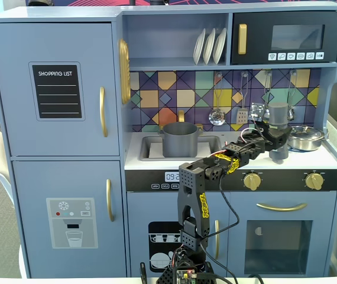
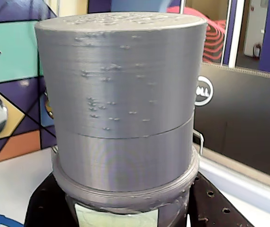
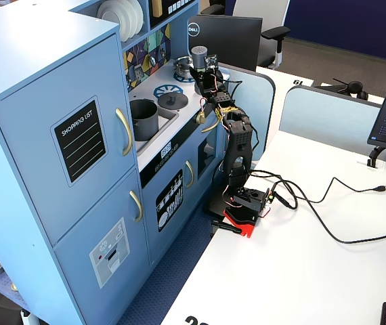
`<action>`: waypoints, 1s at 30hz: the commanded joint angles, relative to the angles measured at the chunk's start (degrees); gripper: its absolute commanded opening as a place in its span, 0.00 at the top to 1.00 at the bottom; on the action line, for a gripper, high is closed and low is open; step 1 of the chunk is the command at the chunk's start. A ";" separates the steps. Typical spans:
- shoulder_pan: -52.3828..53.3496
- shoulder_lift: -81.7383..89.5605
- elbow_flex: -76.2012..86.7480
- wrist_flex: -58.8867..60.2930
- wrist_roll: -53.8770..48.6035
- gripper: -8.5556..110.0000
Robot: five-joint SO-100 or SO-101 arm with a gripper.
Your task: Put salt in the gray recipient
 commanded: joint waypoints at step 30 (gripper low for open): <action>6.42 23.99 16.70 5.89 -1.67 0.52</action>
